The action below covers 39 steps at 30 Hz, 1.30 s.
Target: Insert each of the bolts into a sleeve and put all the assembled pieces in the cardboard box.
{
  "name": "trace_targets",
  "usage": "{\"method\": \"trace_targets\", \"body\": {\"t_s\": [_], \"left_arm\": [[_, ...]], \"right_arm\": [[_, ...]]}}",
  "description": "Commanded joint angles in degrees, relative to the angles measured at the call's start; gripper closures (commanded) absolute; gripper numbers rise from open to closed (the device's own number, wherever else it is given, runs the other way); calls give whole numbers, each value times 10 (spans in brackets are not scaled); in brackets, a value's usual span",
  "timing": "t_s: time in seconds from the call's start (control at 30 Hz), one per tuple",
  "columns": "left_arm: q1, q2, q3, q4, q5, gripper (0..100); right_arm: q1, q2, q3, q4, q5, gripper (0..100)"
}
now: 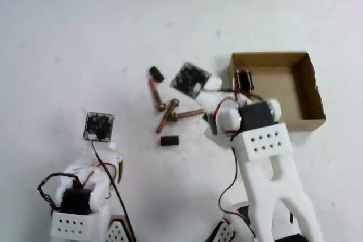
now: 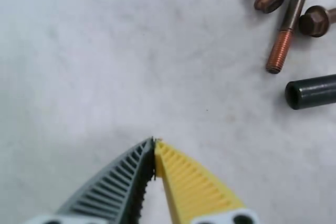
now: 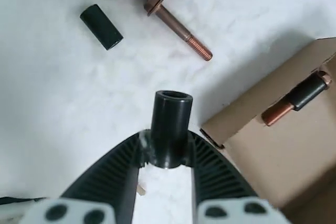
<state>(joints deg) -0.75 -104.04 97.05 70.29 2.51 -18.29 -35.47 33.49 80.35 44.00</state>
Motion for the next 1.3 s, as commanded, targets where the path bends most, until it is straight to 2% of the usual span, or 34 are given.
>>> {"method": "trace_targets", "body": {"t_s": [0.0,0.17,0.3,0.5,0.77,0.97,1.27], "left_arm": [[-4,-3,-1,6,-3,977],[-4,-3,-1,6,-3,977],[-4,-3,-1,6,-3,977],[-4,-3,-1,6,-3,977],[-4,-3,-1,6,-3,977],[-4,-3,-1,7,-3,977],[-4,-3,-1,7,-3,977]], "right_arm": [[7,-31,105,-101,5,981],[7,-26,210,-218,5,981],[7,-4,241,-258,5,981],[3,67,239,-263,6,981],[4,139,239,-287,62,977],[3,154,239,-287,62,855],[3,155,229,-290,94,851]]}}
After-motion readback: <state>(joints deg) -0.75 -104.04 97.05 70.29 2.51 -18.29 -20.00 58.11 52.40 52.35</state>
